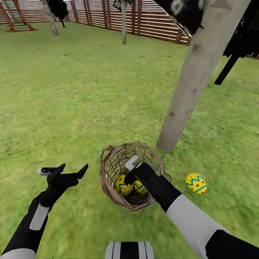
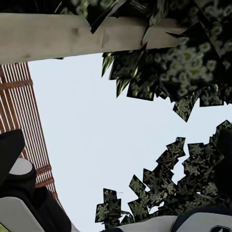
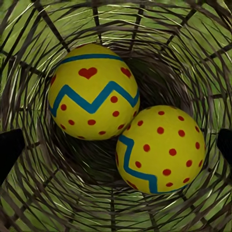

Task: Take the three Easter eggs out of the wicker basket on the lawn in the garden, then place them on the lawn next to a single tree (choose any tree) so that all three eggs are next to the same tree and none are left in the basket.

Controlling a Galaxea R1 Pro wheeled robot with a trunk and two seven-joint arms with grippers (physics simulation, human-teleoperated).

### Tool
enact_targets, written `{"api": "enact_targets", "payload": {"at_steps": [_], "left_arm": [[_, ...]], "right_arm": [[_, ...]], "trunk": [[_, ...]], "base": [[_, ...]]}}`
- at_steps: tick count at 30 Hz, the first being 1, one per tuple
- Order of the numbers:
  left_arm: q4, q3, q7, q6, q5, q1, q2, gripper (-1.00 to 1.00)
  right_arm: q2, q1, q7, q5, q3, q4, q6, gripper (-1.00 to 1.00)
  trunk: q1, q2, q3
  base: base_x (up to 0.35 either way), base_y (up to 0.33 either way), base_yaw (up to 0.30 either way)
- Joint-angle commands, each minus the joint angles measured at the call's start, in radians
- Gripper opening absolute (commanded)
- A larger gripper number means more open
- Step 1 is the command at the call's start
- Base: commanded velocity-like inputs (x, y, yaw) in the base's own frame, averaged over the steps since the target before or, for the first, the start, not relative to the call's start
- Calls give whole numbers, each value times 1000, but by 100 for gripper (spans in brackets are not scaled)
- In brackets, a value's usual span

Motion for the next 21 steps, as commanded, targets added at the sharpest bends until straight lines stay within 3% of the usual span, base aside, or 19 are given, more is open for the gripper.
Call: {"api": "enact_targets", "payload": {"at_steps": [1, 18, 21], "left_arm": [[0, -1, -4, 11, 0, 0, 0, 100], [0, 0, -4, 11, 0, 0, 0, 100], [-5, -9, -4, 0, 5, 17, -9, 100]], "right_arm": [[0, -1, 8, 11, 0, 0, -1, 100], [3, -54, 11, 10, 14, 48, -43, 100], [0, -69, 14, 12, 16, 51, -36, 100]], "trunk": [[0, -1, -5], [8, -5, -70], [8, -5, -70]], "base": [[0, 0, 0], [0, 0, 0], [0, 0, 0]]}}
